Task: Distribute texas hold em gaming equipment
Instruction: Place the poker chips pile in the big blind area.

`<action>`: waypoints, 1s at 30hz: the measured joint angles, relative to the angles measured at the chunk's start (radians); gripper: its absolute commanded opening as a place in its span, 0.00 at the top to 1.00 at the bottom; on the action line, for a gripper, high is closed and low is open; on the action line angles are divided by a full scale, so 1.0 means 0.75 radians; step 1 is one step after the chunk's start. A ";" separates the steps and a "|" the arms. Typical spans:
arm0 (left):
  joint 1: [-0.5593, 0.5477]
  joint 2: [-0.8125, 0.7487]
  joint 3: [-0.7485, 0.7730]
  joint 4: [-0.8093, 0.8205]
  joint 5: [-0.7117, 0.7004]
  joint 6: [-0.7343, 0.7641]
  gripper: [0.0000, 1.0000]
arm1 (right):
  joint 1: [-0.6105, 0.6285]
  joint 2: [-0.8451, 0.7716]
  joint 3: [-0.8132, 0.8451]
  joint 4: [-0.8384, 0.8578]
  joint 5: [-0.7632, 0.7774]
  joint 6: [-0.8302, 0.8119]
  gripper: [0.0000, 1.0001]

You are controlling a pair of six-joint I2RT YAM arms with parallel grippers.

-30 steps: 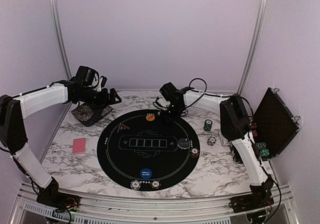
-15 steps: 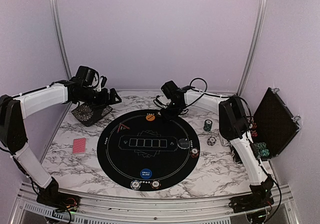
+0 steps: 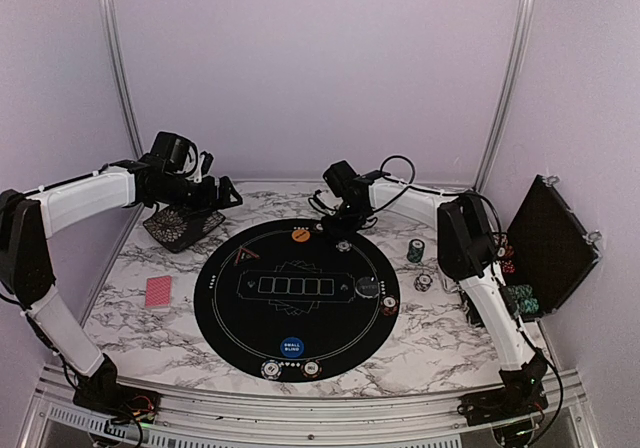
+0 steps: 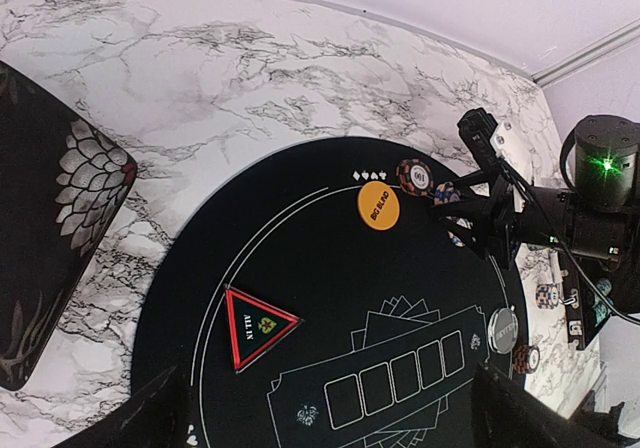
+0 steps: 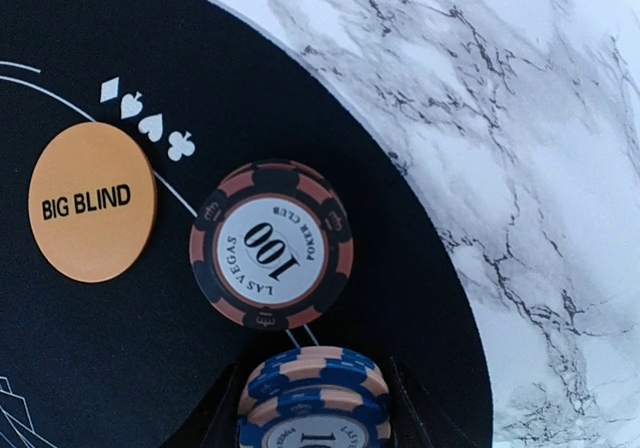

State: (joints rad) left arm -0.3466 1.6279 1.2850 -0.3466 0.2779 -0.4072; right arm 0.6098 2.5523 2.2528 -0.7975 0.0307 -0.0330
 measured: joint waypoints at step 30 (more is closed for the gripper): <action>0.002 0.000 0.000 0.000 0.003 -0.001 0.01 | -0.005 0.018 0.053 -0.050 0.056 0.018 0.29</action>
State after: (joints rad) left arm -0.3454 1.6279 1.2850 -0.3466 0.2798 -0.4076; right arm 0.6064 2.5660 2.2925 -0.8352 0.0731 -0.0193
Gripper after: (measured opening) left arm 0.989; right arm 0.706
